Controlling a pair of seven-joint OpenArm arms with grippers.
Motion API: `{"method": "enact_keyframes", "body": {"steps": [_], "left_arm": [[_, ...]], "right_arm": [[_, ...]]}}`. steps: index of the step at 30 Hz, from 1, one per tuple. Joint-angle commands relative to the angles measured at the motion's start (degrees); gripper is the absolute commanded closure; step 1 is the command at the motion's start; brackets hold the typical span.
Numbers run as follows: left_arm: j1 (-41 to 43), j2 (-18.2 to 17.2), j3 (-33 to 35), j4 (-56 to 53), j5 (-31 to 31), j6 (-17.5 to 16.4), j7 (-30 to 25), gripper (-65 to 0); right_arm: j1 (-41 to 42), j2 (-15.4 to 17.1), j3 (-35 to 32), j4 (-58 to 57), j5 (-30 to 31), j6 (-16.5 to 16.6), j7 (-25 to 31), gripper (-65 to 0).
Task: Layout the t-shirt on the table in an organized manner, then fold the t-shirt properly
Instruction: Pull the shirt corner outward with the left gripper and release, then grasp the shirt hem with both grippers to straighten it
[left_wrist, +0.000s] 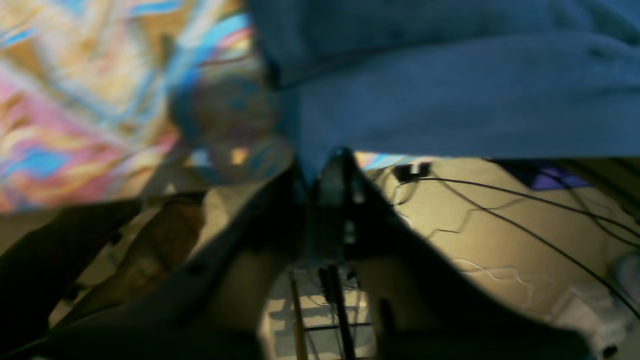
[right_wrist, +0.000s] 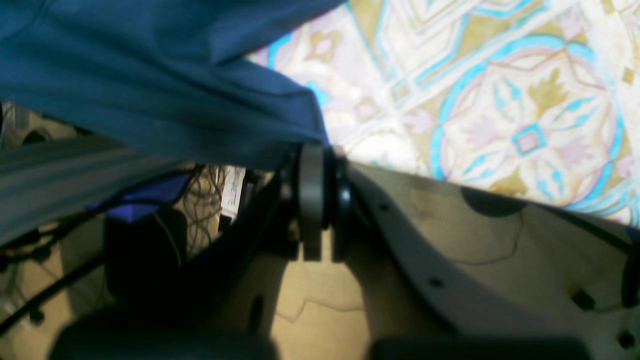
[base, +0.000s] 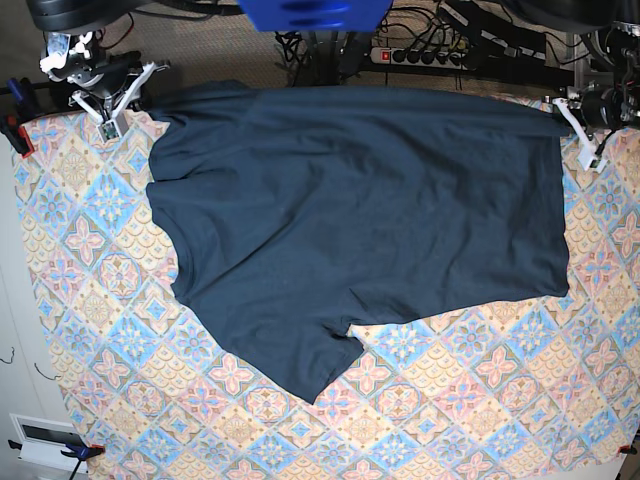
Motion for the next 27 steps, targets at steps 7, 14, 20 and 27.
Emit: {"method": "enact_keyframes", "body": {"steps": [7,14,20,27], "left_arm": [[-2.1,-1.4,-12.4,0.3,0.0,0.4,-0.7,-18.7],[-22.6,1.5,-11.8,-8.4,0.5,0.4,-0.5,-37.2],[-38.0,6.6,1.3,-17.8,9.9,0.5,-4.0,-46.1],[-46.2,14.3,4.0,-27.0,22.3,0.6,-9.9,-47.8]], "right_arm": [[-0.1,1.3,0.9,0.9,0.1,-0.2,-0.5,-1.1],[0.1,1.3,0.6,0.9,0.0,-0.2,-0.5,-1.1],[0.1,1.3,0.6,0.9,0.0,-0.2,-0.5,-1.1],[0.1,1.3,1.1,0.9,0.1,-0.2,-0.5,-1.1]]}}
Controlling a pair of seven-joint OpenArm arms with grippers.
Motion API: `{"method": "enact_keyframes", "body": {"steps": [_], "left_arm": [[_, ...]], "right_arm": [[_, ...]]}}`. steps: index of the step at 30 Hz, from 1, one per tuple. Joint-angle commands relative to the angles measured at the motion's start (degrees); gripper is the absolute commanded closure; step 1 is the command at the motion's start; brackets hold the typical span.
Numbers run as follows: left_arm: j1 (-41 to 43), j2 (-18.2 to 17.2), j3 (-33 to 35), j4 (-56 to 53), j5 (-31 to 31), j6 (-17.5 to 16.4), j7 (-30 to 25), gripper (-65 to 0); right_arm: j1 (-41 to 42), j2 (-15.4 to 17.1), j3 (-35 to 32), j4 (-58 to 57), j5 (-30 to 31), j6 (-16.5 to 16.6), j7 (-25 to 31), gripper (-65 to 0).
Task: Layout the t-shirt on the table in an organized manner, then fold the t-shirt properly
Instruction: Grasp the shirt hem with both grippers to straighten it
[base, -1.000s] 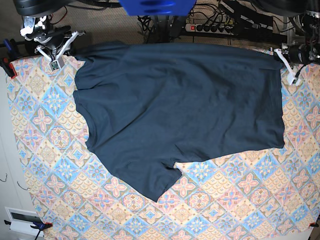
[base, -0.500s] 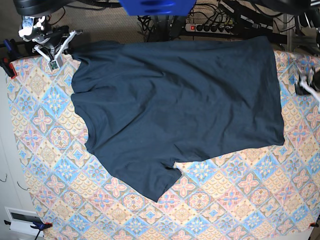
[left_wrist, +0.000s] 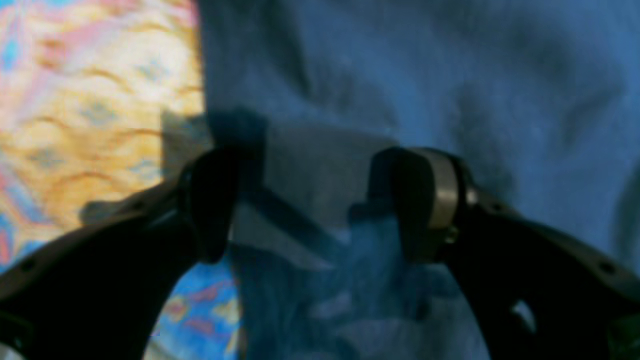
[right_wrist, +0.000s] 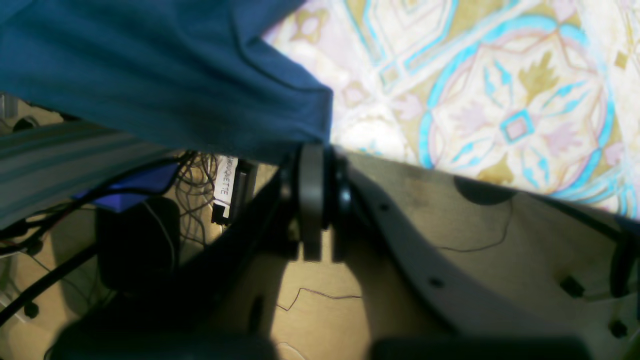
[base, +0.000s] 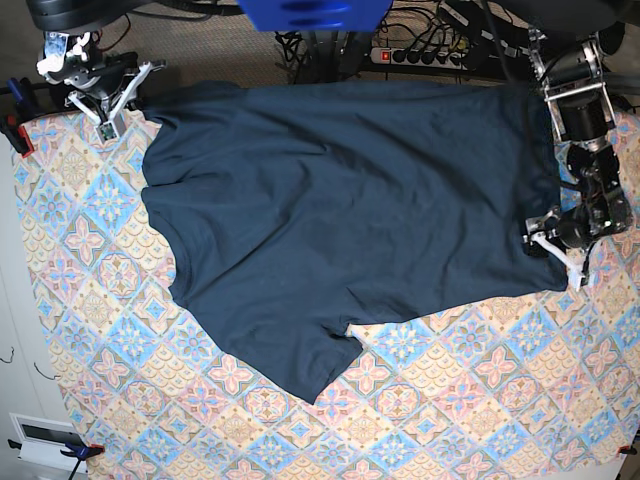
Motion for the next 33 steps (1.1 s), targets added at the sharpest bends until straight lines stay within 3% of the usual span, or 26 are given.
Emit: {"method": "enact_keyframes", "body": {"steps": [1,5,7,8,12,13,14,16,19,26,28,33], "left_arm": [[-2.0,-0.6,-0.2,-0.4,0.1,-0.2,-0.2,-47.8],[-3.4,0.8,-0.1,-3.5,2.8,-0.2,-3.3,-47.4],[-3.9,2.1,-0.1,-4.3,4.2,-0.2,-4.9,-43.9],[-4.0,2.6,-0.1,-4.8,5.1,-0.2,-5.5,-39.8],[-10.4,5.9,-0.1,-10.8,9.9,0.3,-9.3,-9.4],[-12.6,6.5,-0.1,-13.0,11.3,1.7,-10.8,-2.2],[-14.6,6.9,-0.1,-15.6,12.6,3.6,-12.3,0.0],[-18.5,7.9,-0.1,-20.9,14.6,7.6,-15.9,0.0],[-23.9,8.7,-0.1,-28.3,16.6,11.0,-21.9,-2.3],[-32.3,10.4,-0.1,-38.3,22.6,17.7,-32.8,-3.4],[-33.0,10.6,-0.1,-38.4,23.2,18.4,-33.4,-4.2],[-32.5,10.7,-0.3,-38.3,22.8,18.5,-33.3,-15.1]], "right_arm": [[-0.3,0.8,0.8,0.9,0.3,-0.2,0.5,-1.1],[0.1,0.8,0.8,0.9,0.3,-0.2,0.5,-1.1],[0.6,0.8,0.7,0.9,0.3,-0.2,0.5,-1.1],[0.7,0.8,0.6,0.9,0.3,-0.2,0.5,-1.1],[2.3,0.8,0.7,0.9,0.3,-0.2,0.5,-1.1],[2.5,0.8,0.8,0.9,0.3,-0.2,0.5,-1.1],[2.6,0.8,0.8,0.9,0.3,-0.2,0.5,-1.1],[2.6,0.8,0.8,0.9,0.3,-0.2,0.5,-1.1],[2.7,0.8,0.8,1.8,0.3,-0.2,0.5,-3.4],[2.7,0.8,3.1,3.0,0.3,-0.2,0.5,-22.8],[2.7,0.7,4.7,3.0,0.3,-0.2,0.5,-25.6],[6.5,0.6,8.6,2.9,4.1,-0.2,0.9,-26.1]]}}
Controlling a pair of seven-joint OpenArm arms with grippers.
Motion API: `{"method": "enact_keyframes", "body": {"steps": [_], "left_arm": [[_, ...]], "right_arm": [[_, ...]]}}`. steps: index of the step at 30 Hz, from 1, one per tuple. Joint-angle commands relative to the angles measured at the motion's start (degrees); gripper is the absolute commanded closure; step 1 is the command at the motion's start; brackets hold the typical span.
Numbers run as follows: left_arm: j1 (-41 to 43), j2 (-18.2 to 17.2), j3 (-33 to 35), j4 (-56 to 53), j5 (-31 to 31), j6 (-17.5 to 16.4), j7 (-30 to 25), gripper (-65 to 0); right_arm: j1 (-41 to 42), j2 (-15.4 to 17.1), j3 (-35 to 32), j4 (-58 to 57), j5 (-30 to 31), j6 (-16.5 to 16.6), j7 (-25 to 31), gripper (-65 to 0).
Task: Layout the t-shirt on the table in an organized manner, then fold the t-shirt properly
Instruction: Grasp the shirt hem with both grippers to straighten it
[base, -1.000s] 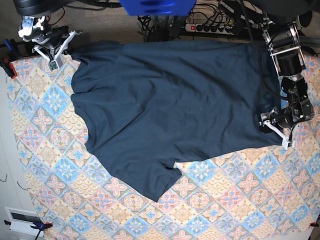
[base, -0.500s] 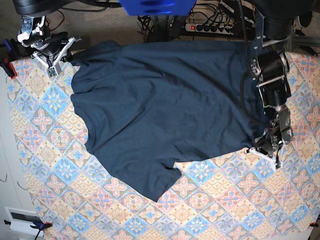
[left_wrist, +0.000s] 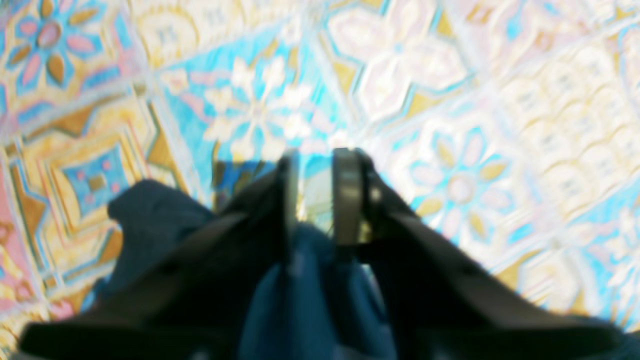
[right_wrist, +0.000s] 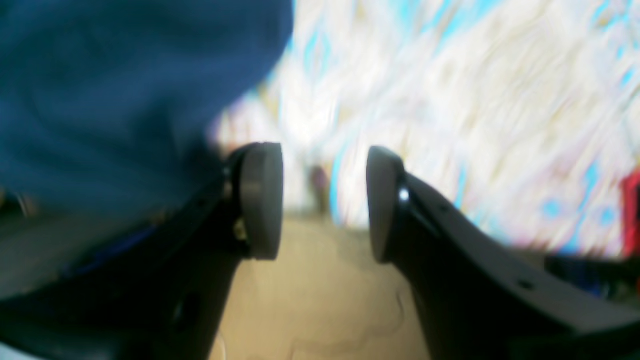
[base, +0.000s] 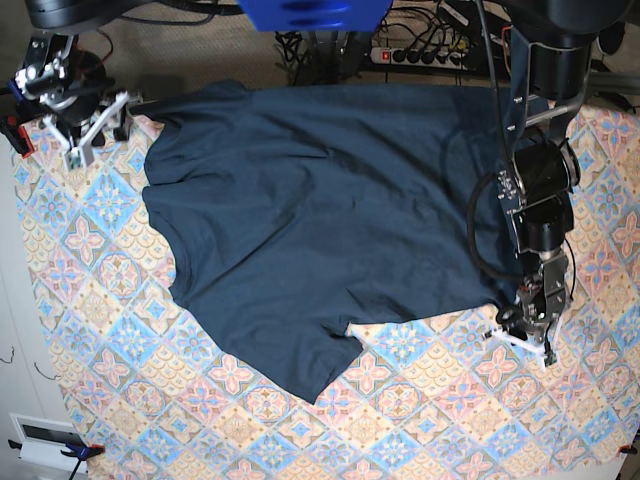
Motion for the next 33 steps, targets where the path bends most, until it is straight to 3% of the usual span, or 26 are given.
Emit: {"method": "enact_keyframes", "body": {"steps": [1,5,8,15,23,33], "left_arm": [[-1.9,-0.7,-0.2,0.8,-0.3,0.2,-0.9,-16.6],[0.3,-2.4,-0.3,2.7,-1.3,-0.3,2.5,-22.3],[4.8,-3.0,-0.2,11.0,-6.3,-0.3,7.1,-27.4],[13.6,-6.4,0.0,27.2,-17.6,-0.3,18.6,-37.2],[18.3,-9.5,0.0,27.3,-23.3,-0.3,19.8,-39.6],[21.4,-10.0,0.0,27.3,-23.4,-0.3,19.8,-39.6]], "right_arm": [[1.2,1.1,1.2,0.8,1.3,-0.1,1.3,-26.2],[11.0,1.2,0.0,0.8,1.7,-0.1,0.9,-26.3],[18.1,3.0,-3.3,0.2,0.9,-0.1,0.9,-26.3],[35.4,4.6,-17.9,-7.6,-7.2,-0.1,1.0,-26.5],[50.0,4.5,-29.0,-27.3,-10.2,-0.1,4.7,-39.1],[61.0,4.3,-39.9,-49.8,-10.3,-0.1,14.8,-39.3]]}}
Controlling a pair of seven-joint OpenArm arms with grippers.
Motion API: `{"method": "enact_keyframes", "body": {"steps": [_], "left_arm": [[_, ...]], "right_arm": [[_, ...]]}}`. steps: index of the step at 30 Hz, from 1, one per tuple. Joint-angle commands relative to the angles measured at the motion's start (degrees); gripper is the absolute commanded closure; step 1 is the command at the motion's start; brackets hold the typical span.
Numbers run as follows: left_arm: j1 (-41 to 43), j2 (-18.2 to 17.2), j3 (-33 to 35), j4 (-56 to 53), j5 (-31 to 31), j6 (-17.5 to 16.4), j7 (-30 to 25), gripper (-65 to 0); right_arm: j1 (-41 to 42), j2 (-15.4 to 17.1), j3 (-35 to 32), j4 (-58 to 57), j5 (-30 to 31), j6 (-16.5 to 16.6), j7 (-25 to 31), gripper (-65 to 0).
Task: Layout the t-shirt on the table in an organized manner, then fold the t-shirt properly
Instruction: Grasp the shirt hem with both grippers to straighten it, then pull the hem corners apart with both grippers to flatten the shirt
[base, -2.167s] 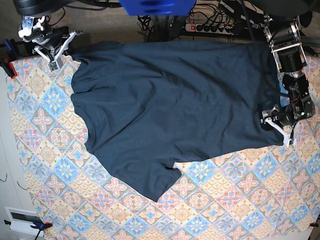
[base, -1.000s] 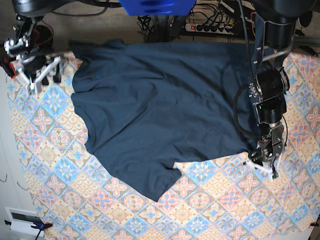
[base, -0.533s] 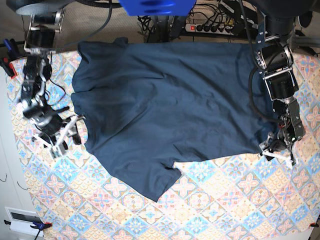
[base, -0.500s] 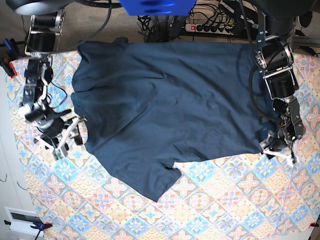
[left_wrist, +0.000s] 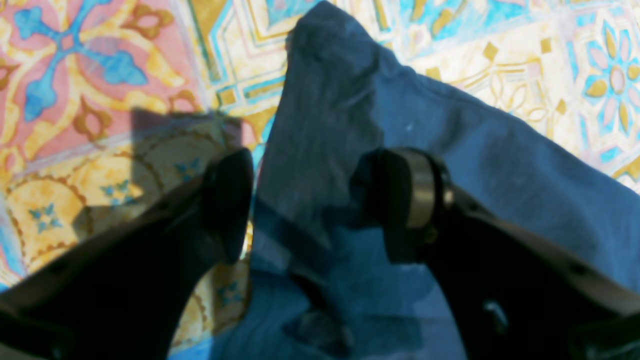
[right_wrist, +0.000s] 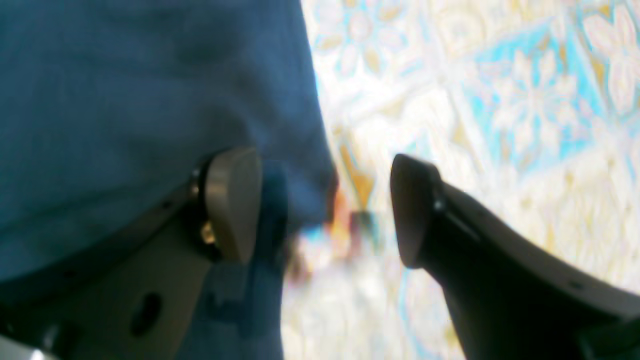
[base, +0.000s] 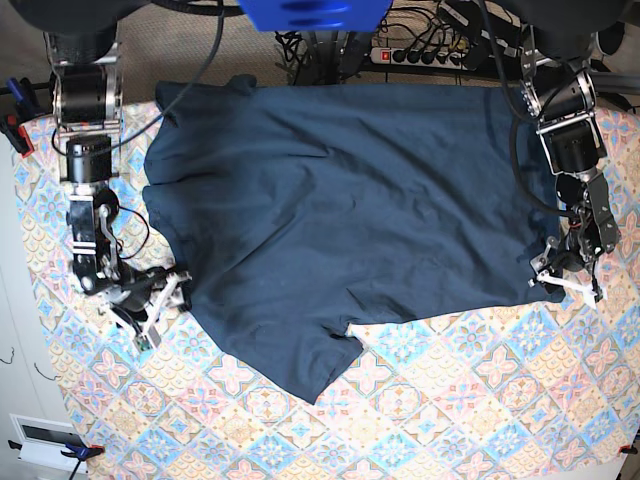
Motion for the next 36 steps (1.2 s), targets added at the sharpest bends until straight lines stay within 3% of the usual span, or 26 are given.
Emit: {"method": "enact_keyframes", "body": {"steps": [1,11,13,17,18,22,28,34,36], "left_arm": [[-0.8,-0.9,-0.1,0.7,0.0,0.2,0.6,-39.6],[-0.6,-0.8,-0.1,0.7,0.0,0.2,0.6,-39.6],[-0.6,-0.8,-0.1,0.7,0.0,0.2,0.6,-39.6],[-0.6,-0.7,-0.1,0.7,0.1,0.2,0.6,-39.6],[-0.6,-0.7,-0.1,0.7,0.1,0.2,0.6,-39.3],[-0.6,-0.7,-0.1,0.7,0.2,0.2,0.6,-39.0],[-0.6,-0.6,-0.1,0.7,0.1,0.2,0.6,-39.5],[-0.5,-0.6,0.0,0.7,0.1,0.2,0.8,-39.5],[0.2,-0.6,0.0,1.0,-0.1,-0.1,2.4,-39.5]], "right_arm": [[2.1,0.8,-1.0,-1.2,0.5,-0.1,1.9,-39.3],[7.8,0.7,-12.4,-19.4,0.5,-0.1,11.7,-38.4],[7.8,0.7,-13.8,-21.3,0.5,-0.1,12.3,-31.5],[7.8,0.6,-13.9,-25.9,0.5,-0.1,14.0,-4.2],[7.9,0.6,-13.9,-26.8,0.5,-0.1,14.1,0.0],[8.5,0.7,-13.1,-27.3,0.5,-0.1,15.6,-1.1],[14.0,0.7,-6.6,-33.3,0.4,-0.3,20.8,-1.0],[19.7,0.6,-6.6,-40.6,0.4,-0.7,27.7,-1.0],[21.6,0.6,-6.6,-41.5,0.4,-3.8,29.7,-1.1]]}}
